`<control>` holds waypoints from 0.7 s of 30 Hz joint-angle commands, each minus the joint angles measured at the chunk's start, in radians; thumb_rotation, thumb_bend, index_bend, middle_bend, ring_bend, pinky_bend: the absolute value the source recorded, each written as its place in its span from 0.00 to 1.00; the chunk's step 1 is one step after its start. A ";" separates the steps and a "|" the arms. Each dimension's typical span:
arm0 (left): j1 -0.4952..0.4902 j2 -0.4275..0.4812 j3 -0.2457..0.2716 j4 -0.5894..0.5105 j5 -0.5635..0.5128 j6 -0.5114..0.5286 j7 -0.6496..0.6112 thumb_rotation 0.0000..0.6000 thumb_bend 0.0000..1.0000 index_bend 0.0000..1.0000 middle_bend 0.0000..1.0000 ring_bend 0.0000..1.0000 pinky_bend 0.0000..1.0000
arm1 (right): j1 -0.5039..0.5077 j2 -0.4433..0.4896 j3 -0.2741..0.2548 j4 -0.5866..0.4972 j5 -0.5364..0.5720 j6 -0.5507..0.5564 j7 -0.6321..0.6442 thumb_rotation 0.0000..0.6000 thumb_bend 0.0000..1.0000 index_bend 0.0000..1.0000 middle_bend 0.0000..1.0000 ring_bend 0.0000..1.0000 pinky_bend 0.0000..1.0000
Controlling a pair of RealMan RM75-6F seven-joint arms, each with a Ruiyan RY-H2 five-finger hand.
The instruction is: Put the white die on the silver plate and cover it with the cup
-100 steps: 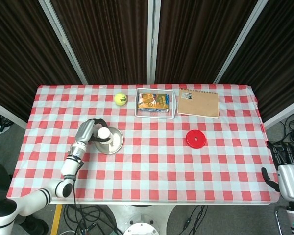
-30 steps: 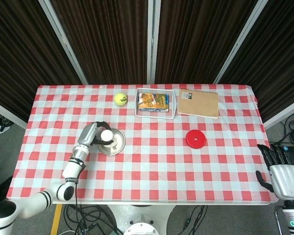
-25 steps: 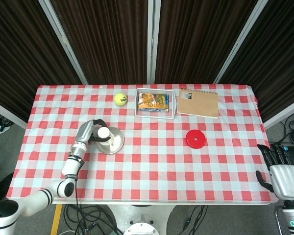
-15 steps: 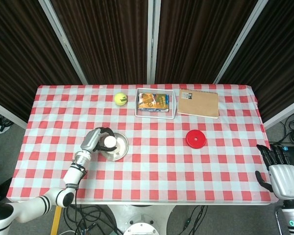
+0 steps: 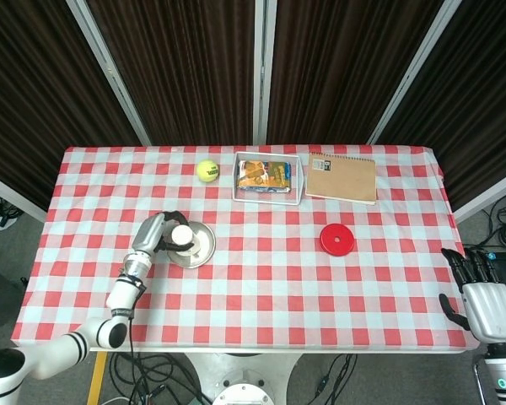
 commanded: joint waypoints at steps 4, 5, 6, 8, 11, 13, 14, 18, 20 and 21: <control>0.013 0.027 0.041 -0.067 0.044 0.008 0.005 1.00 0.14 0.51 0.48 0.30 0.22 | -0.003 0.001 0.001 0.002 0.004 0.004 0.003 1.00 0.33 0.00 0.11 0.00 0.00; 0.009 0.021 0.036 -0.056 0.037 0.005 0.010 1.00 0.14 0.51 0.48 0.30 0.22 | -0.004 0.002 0.001 0.001 0.006 0.006 0.003 1.00 0.33 0.00 0.11 0.00 0.00; 0.005 0.016 0.030 -0.044 0.030 0.002 0.013 1.00 0.14 0.51 0.48 0.30 0.22 | -0.005 0.003 0.002 0.001 0.006 0.008 0.002 1.00 0.33 0.00 0.11 0.00 0.00; -0.005 0.001 0.009 -0.008 0.009 -0.004 0.015 1.00 0.14 0.51 0.48 0.30 0.22 | -0.006 0.004 0.003 0.000 0.005 0.012 0.001 1.00 0.33 0.00 0.11 0.00 0.00; -0.018 -0.015 -0.025 0.041 -0.025 -0.010 0.012 1.00 0.14 0.51 0.48 0.30 0.22 | -0.006 0.005 0.002 -0.002 0.003 0.012 0.000 1.00 0.33 0.00 0.11 0.00 0.00; -0.024 -0.018 -0.038 0.059 -0.040 -0.018 0.012 1.00 0.14 0.51 0.48 0.30 0.22 | -0.005 0.005 0.001 -0.002 0.003 0.010 0.000 1.00 0.33 0.00 0.11 0.00 0.00; -0.025 -0.018 -0.042 0.065 -0.047 -0.024 0.012 1.00 0.14 0.51 0.48 0.30 0.22 | -0.005 0.004 0.000 -0.001 0.002 0.008 0.000 1.00 0.33 0.00 0.11 0.00 0.00; -0.014 -0.005 -0.026 0.033 -0.038 -0.030 0.003 1.00 0.14 0.51 0.48 0.30 0.22 | -0.005 0.001 -0.002 0.002 -0.002 0.010 0.004 1.00 0.33 0.00 0.11 0.00 0.00; -0.003 0.007 -0.002 -0.001 -0.014 -0.023 0.002 1.00 0.14 0.51 0.48 0.30 0.22 | -0.006 0.001 -0.002 0.003 -0.003 0.010 0.006 1.00 0.33 0.00 0.11 0.00 0.00; 0.001 0.013 0.008 -0.017 -0.001 -0.019 0.004 1.00 0.14 0.51 0.48 0.30 0.22 | -0.006 0.002 -0.002 0.003 -0.003 0.011 0.006 1.00 0.33 0.00 0.11 0.00 0.00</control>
